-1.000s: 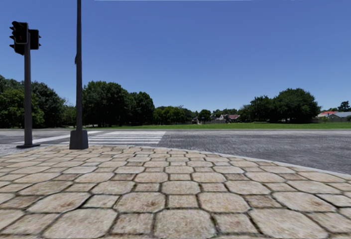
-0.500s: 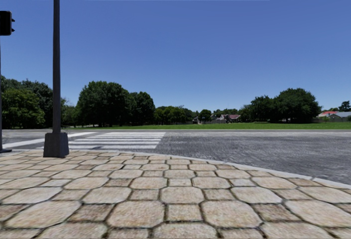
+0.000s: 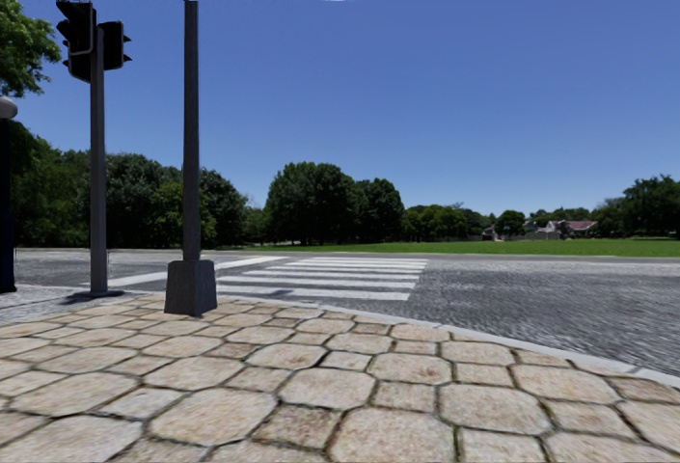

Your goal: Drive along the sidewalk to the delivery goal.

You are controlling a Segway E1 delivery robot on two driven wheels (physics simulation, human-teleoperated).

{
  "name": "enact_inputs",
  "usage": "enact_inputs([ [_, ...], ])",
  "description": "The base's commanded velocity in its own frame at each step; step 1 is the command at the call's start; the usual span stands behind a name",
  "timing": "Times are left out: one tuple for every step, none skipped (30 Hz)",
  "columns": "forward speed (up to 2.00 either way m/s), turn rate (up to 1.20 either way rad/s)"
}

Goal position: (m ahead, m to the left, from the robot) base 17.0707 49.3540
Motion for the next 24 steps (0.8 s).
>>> enact_inputs([
  [2.00,0.92],
  [2.00,0.92],
  [2.00,0.93],
  [2.00,0.93],
  [2.00,0.93],
  [2.00,0.93],
  [2.00,0.93],
  [2.00,0.93],
  [2.00,0.93],
  [2.00,0.93],
  [2.00,0.93],
  [2.00,0.93],
  [2.00,0.93],
  [2.00,0.93],
  [2.00,0.93],
  [2.00,0.93],
  [2.00,0.93],
  [2.00,0.93],
  [2.00,0.93],
  [2.00,0.93],
  [2.00,0.93],
  [2.00,0.93],
  [2.00,0.93],
  [2.00,0.93],
])
